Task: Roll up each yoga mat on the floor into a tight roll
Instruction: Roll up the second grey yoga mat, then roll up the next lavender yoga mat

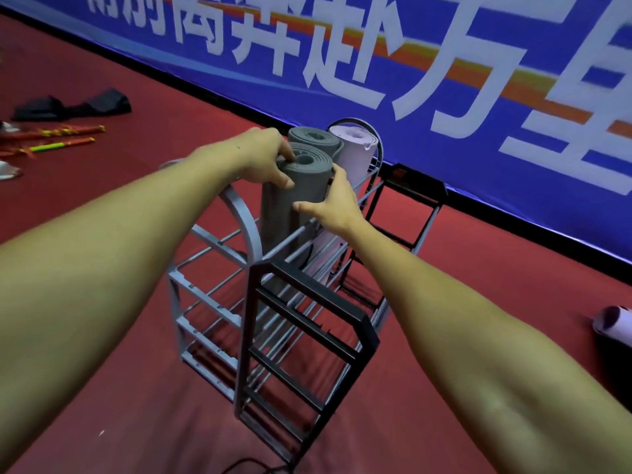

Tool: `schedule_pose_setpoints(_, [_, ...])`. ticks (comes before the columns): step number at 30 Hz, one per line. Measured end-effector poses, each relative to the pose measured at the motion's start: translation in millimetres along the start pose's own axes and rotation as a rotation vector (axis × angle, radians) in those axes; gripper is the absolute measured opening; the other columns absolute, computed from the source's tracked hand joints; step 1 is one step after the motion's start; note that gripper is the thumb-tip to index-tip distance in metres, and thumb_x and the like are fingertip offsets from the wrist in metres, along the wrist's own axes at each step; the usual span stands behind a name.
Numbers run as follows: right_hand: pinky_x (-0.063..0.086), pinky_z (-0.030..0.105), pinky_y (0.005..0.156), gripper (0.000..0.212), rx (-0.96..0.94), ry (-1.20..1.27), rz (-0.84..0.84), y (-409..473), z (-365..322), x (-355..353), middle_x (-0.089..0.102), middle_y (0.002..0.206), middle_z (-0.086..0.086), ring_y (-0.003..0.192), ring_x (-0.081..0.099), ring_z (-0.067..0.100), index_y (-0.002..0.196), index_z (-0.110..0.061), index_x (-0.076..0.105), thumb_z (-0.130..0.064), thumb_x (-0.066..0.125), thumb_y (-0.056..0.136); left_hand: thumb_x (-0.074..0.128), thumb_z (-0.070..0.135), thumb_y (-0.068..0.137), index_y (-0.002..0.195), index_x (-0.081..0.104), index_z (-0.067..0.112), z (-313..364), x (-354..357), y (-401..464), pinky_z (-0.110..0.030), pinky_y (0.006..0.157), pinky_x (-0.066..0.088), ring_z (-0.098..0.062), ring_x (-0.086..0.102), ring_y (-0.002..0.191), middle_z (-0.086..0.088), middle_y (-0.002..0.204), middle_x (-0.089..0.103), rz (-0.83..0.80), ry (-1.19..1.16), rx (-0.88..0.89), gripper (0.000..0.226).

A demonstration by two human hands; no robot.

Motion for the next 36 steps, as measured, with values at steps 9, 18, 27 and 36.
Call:
schedule_pose_setpoints(9, [0.043,0.047,0.112,0.093,-0.054,-0.089,-0.022,-42,2,-86,0.045,0.153,0.018,0.14,0.047,0.031,0.159,-0.011,0.029,-0.042,0.081,0.088,0.076,0.037,0.092,0.131,0.07,0.023,69,1,-6,-0.037,0.096,0.05,-0.03,0.065,0.118,-0.007,0.127,0.072,0.054,0.038,0.145,0.042])
schedule_pose_setpoints(18, [0.049,0.046,0.103,0.049,-0.189,-0.272,0.26,-187,62,-304,0.061,0.13,0.003,0.12,0.059,0.019,0.135,-0.016,0.058,-0.037,0.071,0.092,0.077,0.034,0.092,0.105,0.08,0.026,309,19,-19,-0.032,0.086,0.058,-0.003,0.072,0.09,0.012,0.097,0.078,0.063,-0.182,0.548,0.016])
schedule_pose_setpoints(27, [0.051,0.024,0.087,0.022,0.079,-0.411,0.409,-438,193,-514,0.068,0.109,-0.009,0.095,0.065,0.006,0.118,-0.023,0.069,-0.031,0.069,0.097,0.065,0.047,0.088,0.096,0.077,0.03,581,145,-87,-0.037,0.08,0.06,0.006,0.068,0.081,0.023,0.085,0.073,-0.172,-0.202,0.901,0.022])
schedule_pose_setpoints(36, [0.054,0.033,0.087,0.026,0.781,-0.326,0.193,-676,370,-558,0.071,0.1,-0.012,0.082,0.066,0.006,0.117,-0.021,0.069,-0.037,0.071,0.097,0.068,0.04,0.091,0.091,0.075,0.033,707,387,-161,-0.037,0.084,0.058,-0.003,0.07,0.087,0.021,0.088,0.072,-0.605,-0.13,0.972,0.009])
Point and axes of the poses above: each hand's wrist, its own y-axis towards the middle knuckle, its own x-axis out of the palm, z = x × y, the point moved 2 cm from there along y, towards the middle knuckle
